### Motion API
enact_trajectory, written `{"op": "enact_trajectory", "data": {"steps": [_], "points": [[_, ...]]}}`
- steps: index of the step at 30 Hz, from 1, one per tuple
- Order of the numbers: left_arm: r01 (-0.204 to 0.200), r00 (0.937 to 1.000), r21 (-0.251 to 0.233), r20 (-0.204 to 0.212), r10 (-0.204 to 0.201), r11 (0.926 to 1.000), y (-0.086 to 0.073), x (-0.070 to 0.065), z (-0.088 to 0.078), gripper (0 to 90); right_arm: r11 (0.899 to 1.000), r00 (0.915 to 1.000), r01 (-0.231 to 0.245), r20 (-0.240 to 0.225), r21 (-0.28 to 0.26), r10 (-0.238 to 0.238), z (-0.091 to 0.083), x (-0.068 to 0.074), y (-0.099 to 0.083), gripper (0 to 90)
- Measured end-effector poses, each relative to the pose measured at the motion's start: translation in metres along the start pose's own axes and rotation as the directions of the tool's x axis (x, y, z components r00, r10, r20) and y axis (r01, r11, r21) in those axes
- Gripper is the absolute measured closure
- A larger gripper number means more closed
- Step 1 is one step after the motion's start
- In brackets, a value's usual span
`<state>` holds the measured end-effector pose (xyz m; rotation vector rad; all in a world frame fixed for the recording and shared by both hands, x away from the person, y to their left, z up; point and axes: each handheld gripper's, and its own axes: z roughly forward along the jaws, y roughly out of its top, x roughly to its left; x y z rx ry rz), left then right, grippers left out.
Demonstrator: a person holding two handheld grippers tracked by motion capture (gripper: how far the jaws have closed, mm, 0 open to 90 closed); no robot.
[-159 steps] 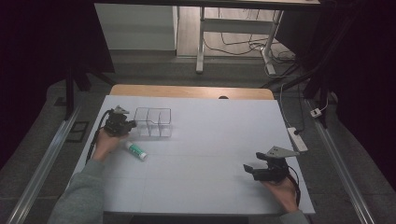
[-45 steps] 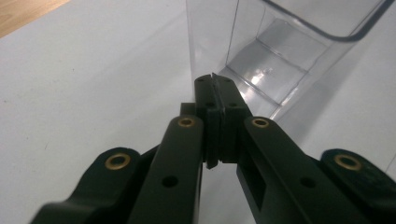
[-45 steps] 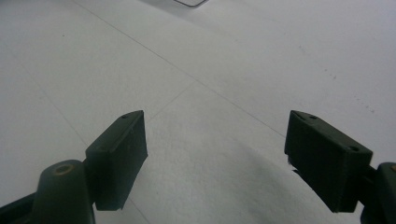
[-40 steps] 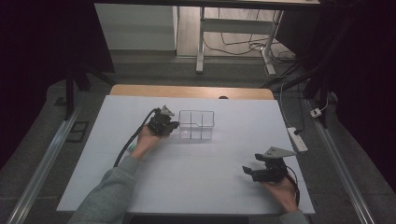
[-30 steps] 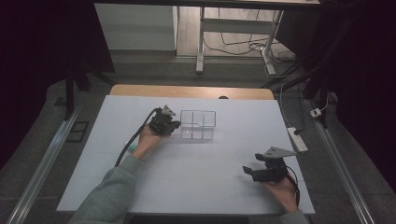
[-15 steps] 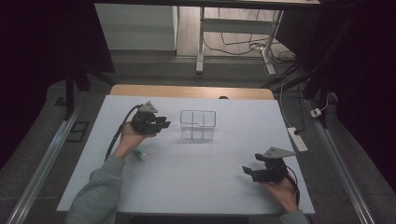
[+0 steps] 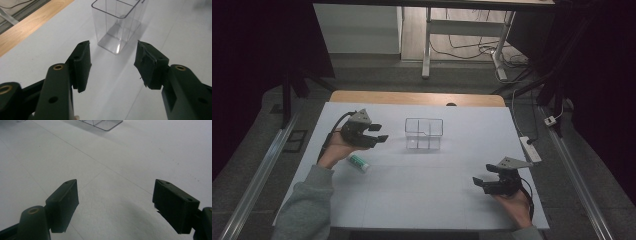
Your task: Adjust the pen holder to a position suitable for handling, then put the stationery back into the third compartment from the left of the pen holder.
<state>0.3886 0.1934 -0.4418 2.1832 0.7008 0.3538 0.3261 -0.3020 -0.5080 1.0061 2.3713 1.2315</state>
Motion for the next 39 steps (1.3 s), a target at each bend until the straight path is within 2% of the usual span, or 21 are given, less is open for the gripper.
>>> {"op": "enact_trajectory", "data": {"steps": [7, 15, 25, 33, 39], "points": [[-0.03, 0.9994, 0.034, 0.015, 0.03, 0.9989, -0.004, -0.001, -0.014, 43.1, 1.0, 0.9999, 0.014, 0.006, 0.005, -0.014, 0.0, 0.003, 0.0, 20.6], [-0.095, 0.9948, 0.072, 0.042, 0.092, 0.9929, -0.003, -0.005, -0.029, 42.3, 1.0, 0.9997, 0.023, 0.01, 0.014, -0.023, 0.0, 0.003, 0.0, 20.7], [-0.11, 0.9936, 0.106, 0.04, 0.106, 0.9883, -0.009, 0.0, -0.04, 41.4, 0.999, 0.9994, 0.029, 0.019, 0.018, -0.03, 0.002, 0.003, 0.0, 20.7], [-0.166, 0.9856, 0.153, 0.058, 0.159, 0.9741, -0.015, 0.0, -0.039, 41.4, 0.999, 0.9995, 0.03, 0.011, 0.022, -0.03, 0.003, 0.002, 0.0, 20.8], [-0.183, 0.9827, 0.178, 0.065, 0.174, 0.9669, -0.021, 0.003, -0.039, 40.9, 0.999, 0.9996, 0.029, 0.006, 0.025, -0.029, 0.004, 0.002, 0.0, 20.8]]}}
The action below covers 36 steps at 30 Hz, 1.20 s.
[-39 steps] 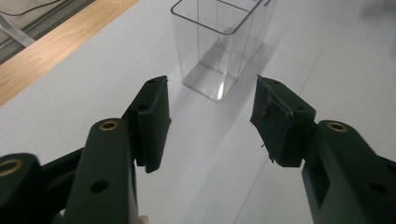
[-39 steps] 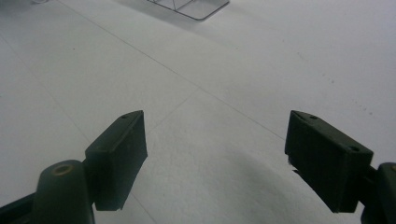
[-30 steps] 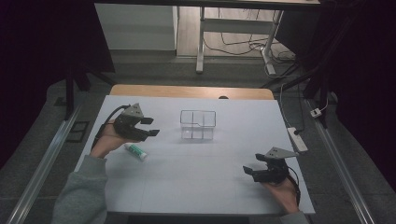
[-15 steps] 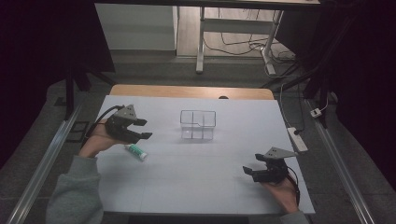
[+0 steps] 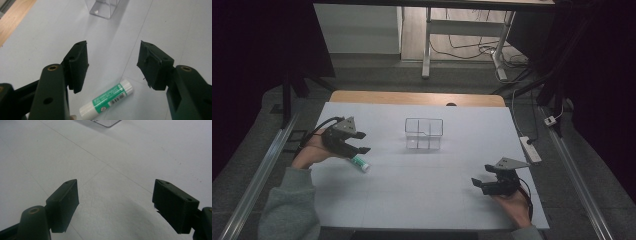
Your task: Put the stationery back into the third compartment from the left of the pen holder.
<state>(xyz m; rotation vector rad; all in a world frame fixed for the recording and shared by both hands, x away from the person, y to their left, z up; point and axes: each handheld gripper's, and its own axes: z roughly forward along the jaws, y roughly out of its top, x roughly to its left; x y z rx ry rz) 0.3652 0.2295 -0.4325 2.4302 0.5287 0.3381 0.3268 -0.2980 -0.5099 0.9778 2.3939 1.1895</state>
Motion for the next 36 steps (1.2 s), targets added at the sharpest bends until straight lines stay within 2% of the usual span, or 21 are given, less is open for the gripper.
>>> {"op": "enact_trajectory", "data": {"steps": [4, 7, 11, 16, 20, 23, 25, 29, 33, 36], "points": [[0.002, 1.0, 0.026, 0.007, -0.002, 0.9996, -0.006, 0.003, 0.004, 40.7, 1.0, 1.0, 0.0, -0.001, -0.004, 0.0, 0.0, 0.0, 0.0, 20.8], [0.003, 0.9998, 0.03, 0.017, -0.004, 0.9996, -0.01, 0.005, 0.006, 40.7, 1.0, 1.0, -0.003, -0.002, 0.0, 0.003, 0.0, -0.001, 0.0, 20.7], [0.004, 0.9996, 0.032, 0.028, -0.004, 0.9995, -0.017, 0.007, 0.007, 40.6, 1.0, 0.9997, -0.017, -0.016, -0.023, 0.017, 0.0, -0.002, 0.001, 21.1], [0.008, 0.9995, 0.039, 0.031, -0.009, 0.9992, -0.024, 0.011, 0.009, 40.6, 1.0, 0.9998, -0.006, -0.021, -0.011, 0.006, 0.004, -0.001, 0.002, 20.9], [0.016, 0.9989, 0.043, 0.044, -0.018, 0.9989, -0.028, 0.015, 0.013, 40.6, 1.0, 0.9997, -0.01, -0.021, -0.02, 0.01, 0.002, -0.001, 0.002, 21.0], [0.006, 0.9982, 0.054, 0.059, -0.009, 0.9985, -0.03, 0.018, 0.017, 40.4, 1.0, 0.9997, -0.008, -0.023, -0.022, 0.008, 0.001, -0.001, 0.003, 21.1], [0.017, 0.9975, 0.053, 0.068, -0.021, 0.9984, -0.033, 0.021, 0.019, 40.4, 1.0, 0.9998, -0.007, -0.021, -0.026, 0.007, 0.001, 0.0, 0.004, 20.8], [0.014, 0.9968, 0.097, 0.077, -0.021, 0.9952, -0.04, 0.027, 0.025, 38.9, 1.0, 0.9998, -0.003, -0.022, -0.027, 0.002, 0.001, 0.0, 0.005, 20.9], [-0.014, 0.9958, 0.14, 0.092, 0.001, 0.9901, -0.043, 0.03, 0.027, 37.3, 1.0, 0.9998, 0.004, -0.018, -0.013, -0.004, 0.0, 0.0, 0.004, 20.6], [-0.079, 0.9934, 0.185, 0.096, 0.062, 0.9795, -0.044, 0.03, 0.03, 33.5, 1.0, 0.9999, 0.001, -0.015, -0.023, -0.001, -0.001, 0.001, 0.004, 20.7]]}}
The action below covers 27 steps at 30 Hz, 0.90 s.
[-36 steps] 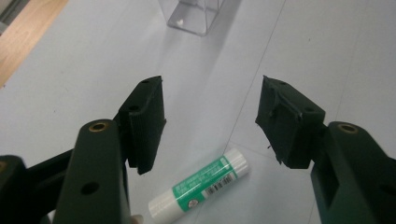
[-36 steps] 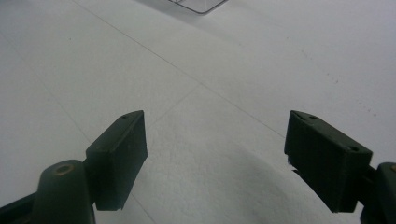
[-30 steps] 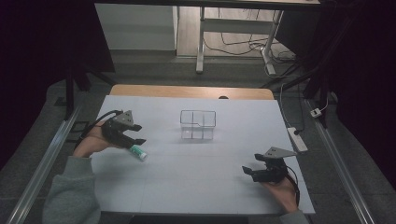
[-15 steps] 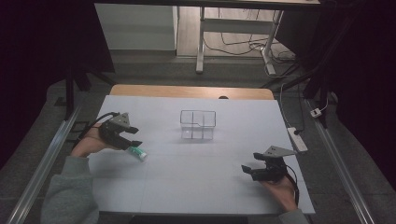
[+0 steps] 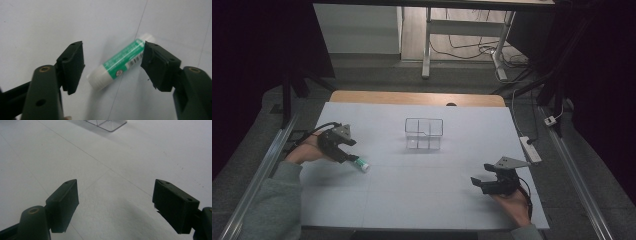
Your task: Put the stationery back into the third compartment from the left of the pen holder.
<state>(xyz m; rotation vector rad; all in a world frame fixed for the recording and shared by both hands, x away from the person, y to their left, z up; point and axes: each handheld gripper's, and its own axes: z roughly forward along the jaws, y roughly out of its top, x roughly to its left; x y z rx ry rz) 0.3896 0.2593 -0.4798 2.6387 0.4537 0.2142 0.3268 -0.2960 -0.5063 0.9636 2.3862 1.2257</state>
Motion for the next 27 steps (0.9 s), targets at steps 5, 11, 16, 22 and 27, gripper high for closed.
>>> {"op": "enact_trajectory", "data": {"steps": [5, 11, 16, 22, 27], "points": [[-0.087, 0.9962, 0.063, 0.015, 0.086, 0.9942, -0.001, -0.001, 0.005, 32.9, 1.0, 1.0, 0.008, -0.001, 0.013, -0.008, 0.001, 0.001, 0.0, 20.7], [-0.175, 0.9844, 0.103, 0.036, 0.172, 0.9791, 0.002, -0.001, 0.006, 32.5, 1.0, 1.0, 0.003, -0.002, 0.015, -0.003, 0.001, 0.0, 0.0, 20.6], [-0.218, 0.9757, 0.13, 0.054, 0.213, 0.9673, 0.004, 0.0, 0.01, 31.5, 1.0, 0.9999, 0.009, -0.006, 0.02, -0.009, 0.002, 0.001, 0.0, 20.6], [-0.235, 0.9719, 0.16, 0.053, 0.23, 0.9587, 0.002, 0.005, 0.018, 32.6, 1.0, 1.0, 0.008, -0.006, 0.024, -0.008, 0.002, 0.001, 0.0, 20.6], [-0.267, 0.9638, 0.182, 0.051, 0.262, 0.9464, -0.001, 0.007, 0.024, 34.5, 1.0, 0.9999, 0.008, -0.01, 0.026, -0.008, 0.003, 0.001, -0.001, 20.5]]}}
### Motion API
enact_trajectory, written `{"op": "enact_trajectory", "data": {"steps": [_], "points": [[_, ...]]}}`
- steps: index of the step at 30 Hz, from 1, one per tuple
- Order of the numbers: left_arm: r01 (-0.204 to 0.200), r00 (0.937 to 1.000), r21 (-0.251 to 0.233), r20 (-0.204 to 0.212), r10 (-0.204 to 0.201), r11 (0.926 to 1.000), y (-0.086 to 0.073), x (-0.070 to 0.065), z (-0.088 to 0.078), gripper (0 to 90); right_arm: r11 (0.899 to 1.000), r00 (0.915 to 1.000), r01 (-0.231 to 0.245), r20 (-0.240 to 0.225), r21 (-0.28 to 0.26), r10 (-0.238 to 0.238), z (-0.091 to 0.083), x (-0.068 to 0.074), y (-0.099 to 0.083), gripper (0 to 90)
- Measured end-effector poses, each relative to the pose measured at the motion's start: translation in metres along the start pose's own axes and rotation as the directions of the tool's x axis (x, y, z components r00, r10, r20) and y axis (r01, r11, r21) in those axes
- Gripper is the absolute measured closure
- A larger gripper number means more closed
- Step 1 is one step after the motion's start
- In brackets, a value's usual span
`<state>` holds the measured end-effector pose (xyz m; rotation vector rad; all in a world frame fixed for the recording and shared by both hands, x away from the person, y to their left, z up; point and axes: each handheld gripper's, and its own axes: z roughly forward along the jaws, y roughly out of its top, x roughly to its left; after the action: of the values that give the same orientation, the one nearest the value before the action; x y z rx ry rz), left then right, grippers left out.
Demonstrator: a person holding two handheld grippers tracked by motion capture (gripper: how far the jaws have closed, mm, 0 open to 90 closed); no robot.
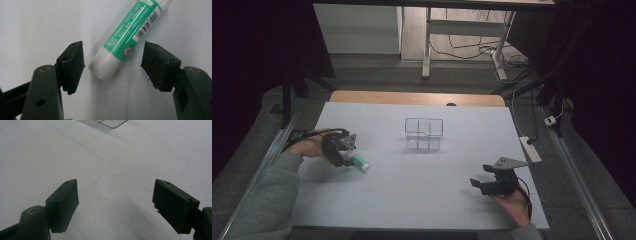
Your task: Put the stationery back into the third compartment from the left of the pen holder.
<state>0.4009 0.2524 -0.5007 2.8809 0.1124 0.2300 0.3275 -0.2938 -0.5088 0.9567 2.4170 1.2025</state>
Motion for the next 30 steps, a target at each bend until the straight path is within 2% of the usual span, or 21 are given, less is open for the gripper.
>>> {"op": "enact_trajectory", "data": {"steps": [3, 6, 11, 13, 17, 19, 24, 30], "points": [[-0.012, 0.9999, -0.003, -0.003, 0.012, 0.9999, 0.0, 0.001, 0.002, 37.9, 1.0, 1.0, -0.002, -0.001, 0.002, 0.002, 0.0, 0.0, 0.0, 20.5], [-0.046, 0.9988, 0.04, -0.013, 0.047, 0.9981, 0.002, 0.002, 0.004, 42.2, 1.0, 0.9999, -0.008, -0.007, 0.0, 0.008, 0.0, 0.0, 0.0, 20.5], [-0.086, 0.9962, 0.071, -0.009, 0.087, 0.9938, 0.006, 0.002, 0.01, 48.6, 1.0, 0.9999, -0.009, -0.013, -0.003, 0.009, 0.0, 0.0, 0.0, 20.6], [-0.1, 0.995, 0.07, 0.007, 0.1, 0.9925, 0.006, 0.002, 0.01, 53.3, 1.0, 0.9998, -0.012, -0.017, -0.004, 0.012, 0.0, 0.0, 0.0, 20.6], [-0.126, 0.992, 0.07, 0.013, 0.125, 0.9896, 0.006, 0.001, 0.009, 62.8, 1.0, 0.9998, -0.009, -0.018, -0.006, 0.009, -0.001, 0.0, 0.0, 20.6], [-0.129, 0.9916, 0.067, 0.015, 0.129, 0.9893, 0.006, 0.0, 0.008, 63.9, 1.0, 0.9997, -0.01, -0.021, -0.011, 0.01, 0.0, 0.0, 0.0, 20.6], [-0.108, 0.994, -0.002, 0.021, 0.108, 0.9942, 0.006, -0.001, 0.001, 64.3, 1.0, 0.9997, -0.009, -0.022, -0.012, 0.009, -0.001, 0.0, 0.0, 20.6], [-0.058, 0.9982, -0.073, -0.019, 0.057, 0.9956, 0.009, -0.006, -0.008, 64.5, 1.0, 0.9998, -0.007, -0.021, -0.01, 0.007, -0.001, 0.0, 0.0, 20.6]]}}
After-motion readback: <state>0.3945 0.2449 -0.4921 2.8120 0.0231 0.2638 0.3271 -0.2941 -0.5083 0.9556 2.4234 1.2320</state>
